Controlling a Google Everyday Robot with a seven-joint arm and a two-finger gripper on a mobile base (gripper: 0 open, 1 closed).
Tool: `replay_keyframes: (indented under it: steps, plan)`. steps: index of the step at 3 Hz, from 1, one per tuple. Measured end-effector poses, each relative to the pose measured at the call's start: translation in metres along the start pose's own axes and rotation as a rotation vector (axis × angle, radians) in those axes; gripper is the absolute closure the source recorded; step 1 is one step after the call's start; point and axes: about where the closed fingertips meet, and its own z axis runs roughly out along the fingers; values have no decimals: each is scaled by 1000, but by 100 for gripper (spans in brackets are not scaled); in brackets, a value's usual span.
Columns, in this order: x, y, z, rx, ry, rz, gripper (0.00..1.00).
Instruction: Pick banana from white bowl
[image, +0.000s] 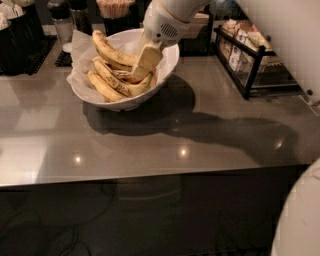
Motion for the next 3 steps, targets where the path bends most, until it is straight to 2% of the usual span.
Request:
replay_keyframes:
  steps: [1,3]
  plan:
    - [0,29,-27,38,-84,-17,100]
    - [18,71,-68,145,-212,13,100]
